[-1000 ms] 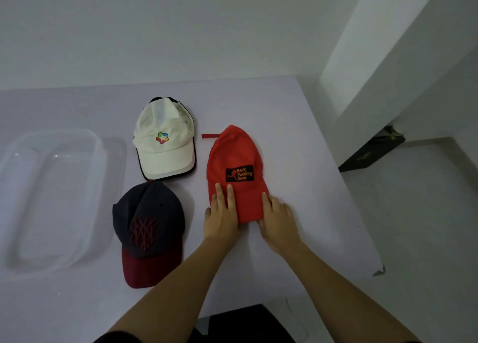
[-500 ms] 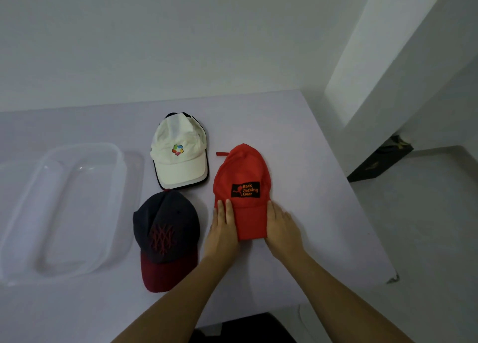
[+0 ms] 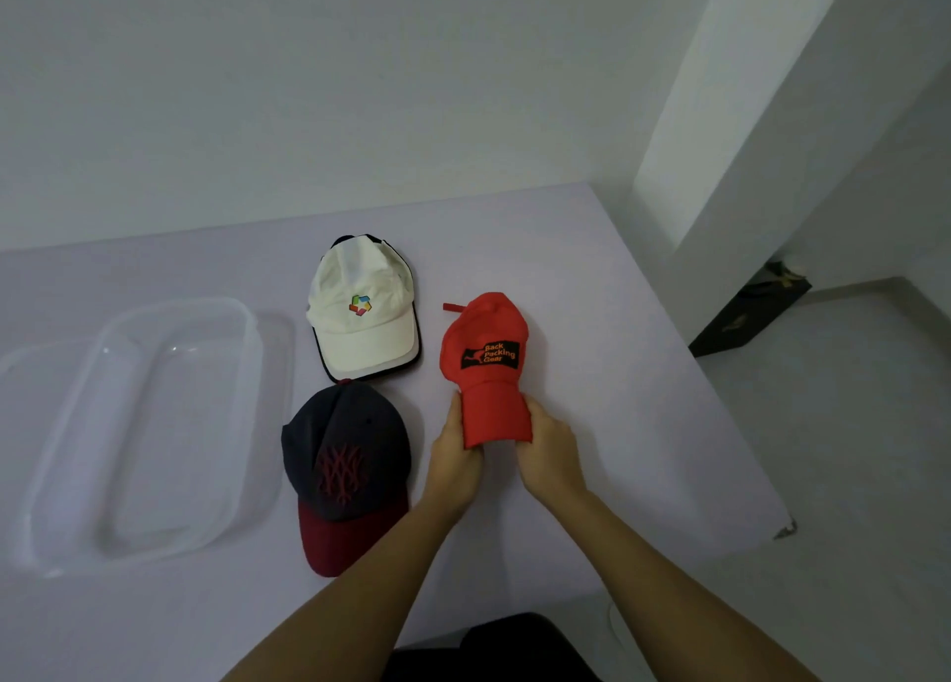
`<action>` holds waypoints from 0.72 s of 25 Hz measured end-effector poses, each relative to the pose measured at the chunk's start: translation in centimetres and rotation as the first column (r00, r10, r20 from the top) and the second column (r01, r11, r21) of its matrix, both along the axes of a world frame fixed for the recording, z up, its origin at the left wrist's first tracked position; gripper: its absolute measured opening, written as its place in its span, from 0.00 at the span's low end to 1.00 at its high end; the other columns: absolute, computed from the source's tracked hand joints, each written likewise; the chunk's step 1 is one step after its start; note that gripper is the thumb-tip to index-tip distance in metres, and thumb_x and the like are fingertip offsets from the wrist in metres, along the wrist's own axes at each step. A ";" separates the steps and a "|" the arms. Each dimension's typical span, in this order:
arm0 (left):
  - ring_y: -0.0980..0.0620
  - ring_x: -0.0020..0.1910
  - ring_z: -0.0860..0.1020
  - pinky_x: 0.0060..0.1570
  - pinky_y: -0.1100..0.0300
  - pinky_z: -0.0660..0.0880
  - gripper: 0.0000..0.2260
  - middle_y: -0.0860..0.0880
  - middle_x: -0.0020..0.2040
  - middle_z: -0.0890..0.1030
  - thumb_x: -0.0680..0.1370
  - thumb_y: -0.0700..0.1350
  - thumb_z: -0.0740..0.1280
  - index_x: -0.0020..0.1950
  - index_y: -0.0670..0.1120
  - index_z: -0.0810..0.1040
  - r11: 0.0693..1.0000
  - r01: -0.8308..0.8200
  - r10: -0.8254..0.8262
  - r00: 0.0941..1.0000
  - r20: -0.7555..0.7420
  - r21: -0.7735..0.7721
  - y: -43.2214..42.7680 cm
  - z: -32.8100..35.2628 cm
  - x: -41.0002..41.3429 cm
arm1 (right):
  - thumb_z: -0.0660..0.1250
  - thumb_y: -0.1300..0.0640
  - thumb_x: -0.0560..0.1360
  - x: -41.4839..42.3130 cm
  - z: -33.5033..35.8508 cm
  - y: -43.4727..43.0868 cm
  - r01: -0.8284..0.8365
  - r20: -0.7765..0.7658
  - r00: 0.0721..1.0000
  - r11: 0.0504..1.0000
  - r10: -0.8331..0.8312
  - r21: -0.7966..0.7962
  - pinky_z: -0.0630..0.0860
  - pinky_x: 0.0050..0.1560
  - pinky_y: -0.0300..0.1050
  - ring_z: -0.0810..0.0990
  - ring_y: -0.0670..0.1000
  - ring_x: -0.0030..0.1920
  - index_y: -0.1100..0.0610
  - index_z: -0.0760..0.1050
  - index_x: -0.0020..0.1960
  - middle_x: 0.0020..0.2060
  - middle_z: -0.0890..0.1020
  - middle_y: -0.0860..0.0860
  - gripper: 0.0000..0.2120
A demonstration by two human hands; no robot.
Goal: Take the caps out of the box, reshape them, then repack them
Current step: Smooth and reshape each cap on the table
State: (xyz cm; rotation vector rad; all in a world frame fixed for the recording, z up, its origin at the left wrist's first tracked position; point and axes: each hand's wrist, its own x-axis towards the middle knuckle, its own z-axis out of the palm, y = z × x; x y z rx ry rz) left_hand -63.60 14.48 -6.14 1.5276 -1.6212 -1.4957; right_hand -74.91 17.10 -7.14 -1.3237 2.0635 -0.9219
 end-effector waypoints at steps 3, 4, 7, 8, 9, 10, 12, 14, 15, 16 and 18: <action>0.56 0.63 0.67 0.62 0.64 0.63 0.26 0.48 0.70 0.65 0.82 0.41 0.54 0.77 0.47 0.46 0.997 0.071 -0.069 0.996 0.048 -0.043 -0.2 0.2 0.5 | 0.58 0.58 0.77 -0.2 -0.1 0.4 0.003 0.024 1.000 0.999 -0.004 0.038 0.77 0.54 0.53 0.80 0.59 0.51 0.56 0.70 0.68 0.53 0.82 0.57 0.19; 0.54 0.66 0.66 0.65 0.61 0.63 0.28 0.50 0.72 0.62 0.82 0.42 0.56 0.77 0.47 0.45 0.987 0.146 -0.135 0.981 0.143 -0.067 -0.5 0.1 1.1 | 0.57 0.58 0.76 -0.6 -0.2 0.8 -0.035 -0.013 0.999 0.998 0.036 0.061 0.76 0.55 0.54 0.79 0.59 0.53 0.55 0.68 0.69 0.55 0.81 0.57 0.21; 0.42 0.76 0.55 0.73 0.48 0.58 0.37 0.42 0.78 0.48 0.78 0.45 0.61 0.77 0.45 0.38 0.915 0.401 -0.352 0.853 0.385 -0.052 -1.6 -0.3 2.3 | 0.59 0.64 0.75 -1.8 -1.1 1.7 -0.120 -0.186 0.972 0.985 0.143 0.126 0.68 0.66 0.59 0.73 0.60 0.64 0.59 0.60 0.73 0.66 0.74 0.57 0.27; 0.42 0.77 0.50 0.74 0.48 0.55 0.40 0.41 0.78 0.44 0.77 0.46 0.63 0.76 0.44 0.36 0.903 0.427 -0.379 0.837 0.395 -0.038 -1.7 -0.1 2.2 | 0.61 0.65 0.75 -1.8 -1.3 1.9 -0.110 -0.222 0.965 0.986 0.137 0.126 0.65 0.69 0.59 0.71 0.59 0.67 0.61 0.58 0.74 0.69 0.70 0.58 0.29; 0.42 0.77 0.46 0.75 0.48 0.53 0.41 0.41 0.78 0.42 0.77 0.46 0.63 0.76 0.44 0.35 0.907 0.420 -0.374 0.844 0.383 -0.041 -1.6 0.2 1.9 | 0.61 0.66 0.75 -1.6 -1.1 1.9 -0.094 -0.219 0.968 0.987 0.121 0.129 0.64 0.70 0.59 0.69 0.59 0.69 0.62 0.55 0.75 0.71 0.67 0.58 0.30; 0.42 0.77 0.44 0.75 0.48 0.51 0.40 0.41 0.78 0.41 0.77 0.45 0.63 0.76 0.43 0.35 0.919 0.389 -0.340 0.867 0.365 -0.068 -1.5 0.7 1.6 | 0.61 0.67 0.75 -1.2 -1.0 1.8 -0.084 -0.173 0.979 0.989 0.104 0.123 0.65 0.70 0.58 0.67 0.59 0.69 0.61 0.53 0.76 0.72 0.65 0.58 0.32; 0.42 0.77 0.43 0.74 0.48 0.49 0.35 0.40 0.78 0.43 0.79 0.41 0.59 0.76 0.43 0.37 0.928 0.338 -0.272 0.901 0.338 -0.154 -1.3 0.7 1.2 | 0.61 0.63 0.75 -0.5 -0.6 1.4 -0.088 0.034 0.996 0.989 0.084 0.118 0.67 0.69 0.56 0.67 0.57 0.70 0.53 0.50 0.76 0.73 0.64 0.56 0.33; 0.43 0.77 0.47 0.75 0.49 0.51 0.34 0.41 0.78 0.46 0.79 0.40 0.58 0.76 0.43 0.39 0.931 0.320 -0.261 0.920 0.294 -0.174 -1.4 0.2 1.5 | 0.59 0.54 0.76 0.2 -0.4 1.1 -0.076 0.229 0.972 0.995 0.060 0.059 0.69 0.68 0.51 0.70 0.50 0.68 0.46 0.53 0.75 0.70 0.67 0.50 0.29; 0.43 0.77 0.51 0.75 0.48 0.54 0.34 0.41 0.78 0.49 0.79 0.39 0.59 0.77 0.43 0.40 0.940 0.297 -0.249 0.933 0.260 -0.166 -1.3 -0.1 1.7 | 0.58 0.53 0.78 0.4 0.0 1.1 -0.061 0.304 0.951 0.997 0.047 0.037 0.68 0.68 0.46 0.70 0.44 0.66 0.44 0.56 0.73 0.69 0.68 0.47 0.25; 0.44 0.75 0.57 0.73 0.49 0.59 0.33 0.41 0.77 0.52 0.78 0.37 0.60 0.77 0.43 0.43 0.957 0.245 -0.212 0.955 0.207 -0.154 -1.1 -0.1 1.6 | 0.57 0.55 0.80 0.6 0.5 1.0 -0.065 0.368 0.928 0.998 0.051 0.027 0.67 0.67 0.40 0.70 0.40 0.64 0.41 0.57 0.70 0.67 0.68 0.45 0.22; 0.49 0.71 0.65 0.68 0.57 0.64 0.31 0.46 0.75 0.59 0.79 0.35 0.59 0.77 0.44 0.47 0.985 0.131 -0.123 0.990 0.070 -0.115 -0.7 0.4 1.2 | 0.56 0.58 0.81 1.3 1.8 0.9 -0.091 0.475 0.877 0.996 0.073 0.015 0.65 0.65 0.33 0.68 0.37 0.64 0.42 0.55 0.69 0.67 0.66 0.45 0.21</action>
